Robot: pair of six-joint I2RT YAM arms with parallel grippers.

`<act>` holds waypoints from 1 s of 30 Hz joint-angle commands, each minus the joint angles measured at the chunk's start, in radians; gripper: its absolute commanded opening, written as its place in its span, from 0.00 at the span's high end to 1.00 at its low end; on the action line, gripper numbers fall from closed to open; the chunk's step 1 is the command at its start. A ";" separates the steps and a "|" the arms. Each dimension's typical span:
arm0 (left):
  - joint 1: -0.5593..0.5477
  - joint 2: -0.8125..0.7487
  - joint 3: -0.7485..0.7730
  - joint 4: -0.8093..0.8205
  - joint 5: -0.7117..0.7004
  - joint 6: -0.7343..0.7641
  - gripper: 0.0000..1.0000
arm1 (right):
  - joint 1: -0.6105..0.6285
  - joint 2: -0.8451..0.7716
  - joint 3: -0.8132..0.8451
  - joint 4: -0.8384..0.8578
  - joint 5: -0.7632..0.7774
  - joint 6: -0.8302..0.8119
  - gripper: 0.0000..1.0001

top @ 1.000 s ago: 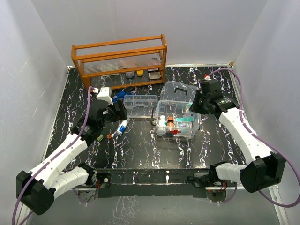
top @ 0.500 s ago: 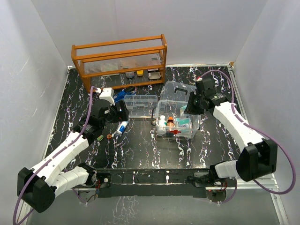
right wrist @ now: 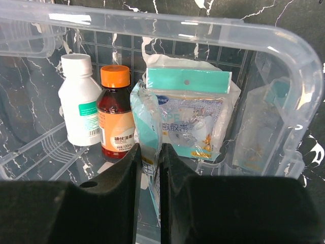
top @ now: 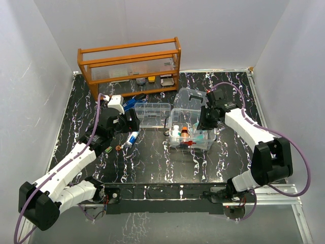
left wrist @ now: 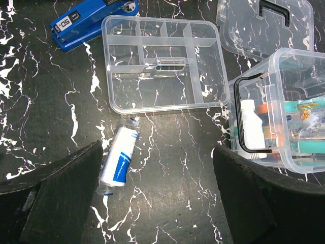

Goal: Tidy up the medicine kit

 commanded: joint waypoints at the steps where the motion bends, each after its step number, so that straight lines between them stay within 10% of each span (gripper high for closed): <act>1: -0.004 -0.008 0.023 0.012 0.003 -0.004 0.12 | -0.003 0.009 -0.013 0.012 0.011 -0.025 0.98; 30: -0.005 0.000 0.025 0.011 0.000 -0.002 0.11 | 0.008 -0.080 0.035 -0.009 0.173 0.017 0.69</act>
